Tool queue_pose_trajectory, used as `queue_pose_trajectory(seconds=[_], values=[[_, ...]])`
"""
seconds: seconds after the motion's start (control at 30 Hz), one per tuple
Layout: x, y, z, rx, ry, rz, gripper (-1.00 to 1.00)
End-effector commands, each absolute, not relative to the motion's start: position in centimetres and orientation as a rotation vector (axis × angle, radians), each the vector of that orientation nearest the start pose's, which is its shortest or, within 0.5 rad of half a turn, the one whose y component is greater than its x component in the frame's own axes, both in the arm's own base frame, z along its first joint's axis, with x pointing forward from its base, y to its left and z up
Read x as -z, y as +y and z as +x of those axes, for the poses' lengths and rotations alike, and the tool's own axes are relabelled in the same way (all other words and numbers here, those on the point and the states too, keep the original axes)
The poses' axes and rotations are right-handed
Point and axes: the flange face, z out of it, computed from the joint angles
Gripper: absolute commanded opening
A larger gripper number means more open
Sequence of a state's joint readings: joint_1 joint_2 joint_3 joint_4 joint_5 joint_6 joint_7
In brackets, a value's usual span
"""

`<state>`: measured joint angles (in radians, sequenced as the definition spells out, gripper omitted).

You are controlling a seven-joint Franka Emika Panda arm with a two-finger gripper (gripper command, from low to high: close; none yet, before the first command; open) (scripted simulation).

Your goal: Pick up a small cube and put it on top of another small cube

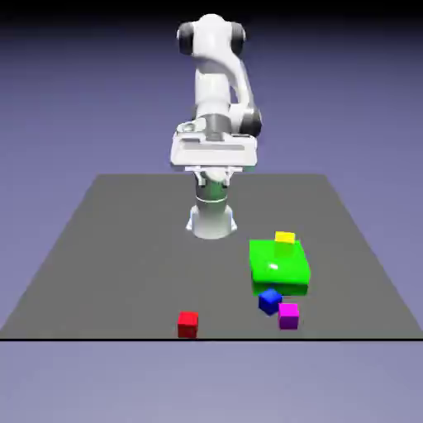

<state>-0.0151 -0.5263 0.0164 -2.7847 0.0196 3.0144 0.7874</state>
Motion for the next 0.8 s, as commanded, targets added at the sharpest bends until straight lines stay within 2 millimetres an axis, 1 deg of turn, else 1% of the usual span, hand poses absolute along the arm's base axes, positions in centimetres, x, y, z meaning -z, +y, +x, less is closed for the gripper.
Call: queue_pose_trajectory(seconds=[0.0,0.17,0.37,0.57,0.77], values=[[-44.3,-0.6,40.7,0.933,1.132,-2.451,0.00],[-40.2,-3.0,44.4,0.678,1.539,-2.317,0.00],[-34.3,-6.1,47.9,0.348,1.989,-2.050,0.00],[-27.6,-8.9,50.3,-0.008,2.371,-1.674,0.00],[-20.7,-11.3,51.6,-0.390,2.655,-1.204,0.00]])
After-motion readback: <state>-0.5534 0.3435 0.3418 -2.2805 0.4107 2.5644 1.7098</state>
